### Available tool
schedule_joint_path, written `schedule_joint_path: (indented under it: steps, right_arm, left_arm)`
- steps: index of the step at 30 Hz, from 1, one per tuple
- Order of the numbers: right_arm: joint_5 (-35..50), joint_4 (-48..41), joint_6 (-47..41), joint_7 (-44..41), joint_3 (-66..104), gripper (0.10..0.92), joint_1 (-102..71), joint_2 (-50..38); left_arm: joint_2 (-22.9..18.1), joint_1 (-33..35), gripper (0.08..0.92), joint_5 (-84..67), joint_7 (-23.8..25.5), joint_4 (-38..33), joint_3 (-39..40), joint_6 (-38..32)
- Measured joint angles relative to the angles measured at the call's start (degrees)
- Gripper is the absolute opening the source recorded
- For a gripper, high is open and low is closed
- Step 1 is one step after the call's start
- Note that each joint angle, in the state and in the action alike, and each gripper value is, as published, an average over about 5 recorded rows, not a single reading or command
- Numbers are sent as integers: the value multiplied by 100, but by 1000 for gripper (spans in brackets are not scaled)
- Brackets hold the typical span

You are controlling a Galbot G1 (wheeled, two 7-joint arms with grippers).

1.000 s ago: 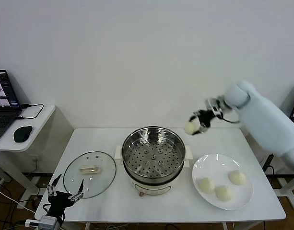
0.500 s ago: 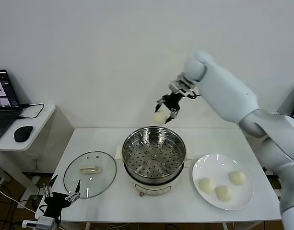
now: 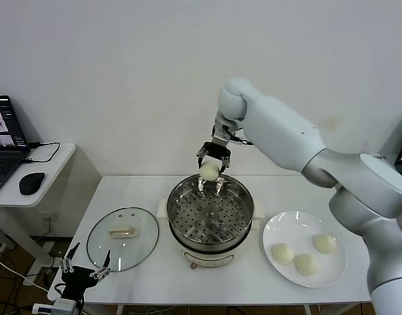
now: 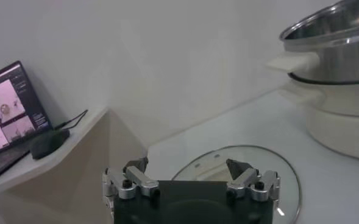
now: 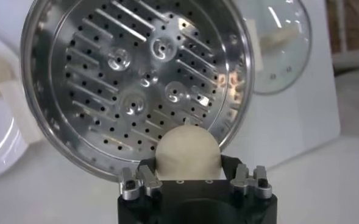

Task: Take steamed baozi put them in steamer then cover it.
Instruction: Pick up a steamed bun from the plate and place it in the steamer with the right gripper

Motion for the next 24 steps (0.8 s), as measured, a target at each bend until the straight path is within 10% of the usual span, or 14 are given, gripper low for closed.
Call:
schedule_joint_path:
  steps: [24]
  right_arm:
    - [-1017, -460, 428, 464, 216, 664, -707, 390]
  left_arm:
    - [-62, 45, 823, -2, 7, 82, 107, 31]
